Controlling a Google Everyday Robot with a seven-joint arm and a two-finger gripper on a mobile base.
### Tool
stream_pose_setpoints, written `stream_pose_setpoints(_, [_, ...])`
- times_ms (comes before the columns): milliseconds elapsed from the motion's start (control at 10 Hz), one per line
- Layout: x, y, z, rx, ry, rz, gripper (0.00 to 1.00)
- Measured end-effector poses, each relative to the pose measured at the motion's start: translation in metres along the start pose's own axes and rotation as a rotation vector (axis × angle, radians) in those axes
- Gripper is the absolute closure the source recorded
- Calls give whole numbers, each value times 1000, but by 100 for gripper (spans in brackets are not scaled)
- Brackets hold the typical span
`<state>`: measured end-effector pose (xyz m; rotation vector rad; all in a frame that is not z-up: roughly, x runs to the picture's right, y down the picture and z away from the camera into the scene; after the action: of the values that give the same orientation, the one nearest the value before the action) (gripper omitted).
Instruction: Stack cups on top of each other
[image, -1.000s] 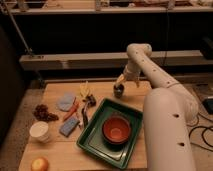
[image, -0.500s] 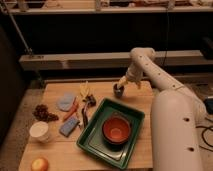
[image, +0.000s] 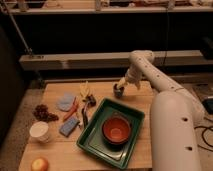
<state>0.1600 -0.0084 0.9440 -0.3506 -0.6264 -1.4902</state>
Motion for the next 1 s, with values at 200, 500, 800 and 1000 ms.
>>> stream_pose_setpoints(200, [3,6,8,-10,-4,12,20])
stream_pose_setpoints(500, [3,10,22,-6,-33,25,25])
stream_pose_setpoints(800, [2,5,36,-18,-78,21,55])
stream_pose_setpoints(1000, [0,-3,43,-25,-105,7,73])
